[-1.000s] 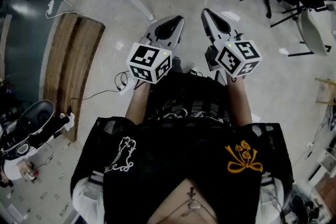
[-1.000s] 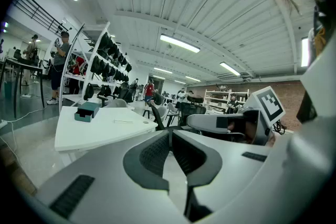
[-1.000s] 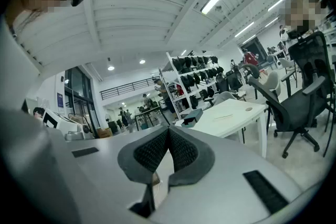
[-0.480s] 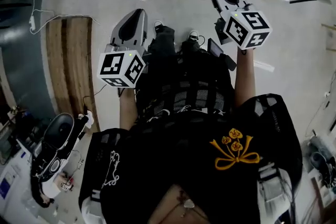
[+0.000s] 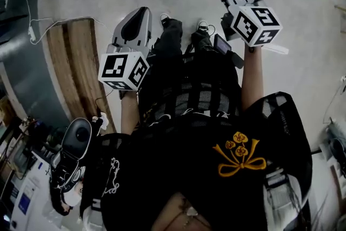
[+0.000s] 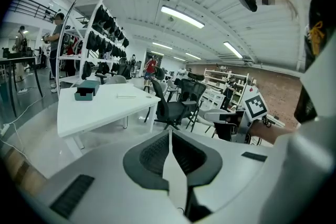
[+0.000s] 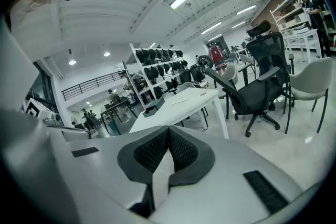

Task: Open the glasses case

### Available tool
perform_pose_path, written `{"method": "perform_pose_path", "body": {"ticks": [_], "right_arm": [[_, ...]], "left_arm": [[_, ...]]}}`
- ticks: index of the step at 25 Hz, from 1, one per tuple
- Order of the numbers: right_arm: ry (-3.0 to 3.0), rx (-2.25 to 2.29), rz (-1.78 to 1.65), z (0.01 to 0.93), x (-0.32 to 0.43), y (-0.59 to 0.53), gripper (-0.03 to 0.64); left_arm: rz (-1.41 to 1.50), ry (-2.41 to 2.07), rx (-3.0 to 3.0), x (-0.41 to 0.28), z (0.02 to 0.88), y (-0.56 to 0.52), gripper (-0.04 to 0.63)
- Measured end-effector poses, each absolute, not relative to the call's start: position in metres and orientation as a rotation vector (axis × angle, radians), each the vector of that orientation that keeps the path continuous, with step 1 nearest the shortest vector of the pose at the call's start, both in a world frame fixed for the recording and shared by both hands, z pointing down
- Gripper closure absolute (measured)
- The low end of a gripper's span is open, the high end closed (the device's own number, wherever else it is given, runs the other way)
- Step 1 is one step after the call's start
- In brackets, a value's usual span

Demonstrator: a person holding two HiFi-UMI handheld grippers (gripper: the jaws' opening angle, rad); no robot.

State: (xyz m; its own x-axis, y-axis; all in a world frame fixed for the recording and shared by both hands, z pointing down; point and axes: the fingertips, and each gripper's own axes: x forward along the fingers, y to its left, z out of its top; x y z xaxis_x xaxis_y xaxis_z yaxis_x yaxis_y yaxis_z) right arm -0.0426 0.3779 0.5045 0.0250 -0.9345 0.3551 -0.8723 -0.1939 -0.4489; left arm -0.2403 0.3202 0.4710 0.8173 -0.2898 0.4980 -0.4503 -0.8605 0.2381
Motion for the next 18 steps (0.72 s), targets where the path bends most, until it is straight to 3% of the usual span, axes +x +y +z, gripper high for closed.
{"method": "perform_pose_path", "body": {"ticks": [18], "right_arm": [[1.932, -2.173, -0.88, 0.488, -0.032, 0.369, 0.604]], "left_arm": [[0.65, -0.57, 2.66, -0.229, 0.455, 0.311, 0.561]]}}
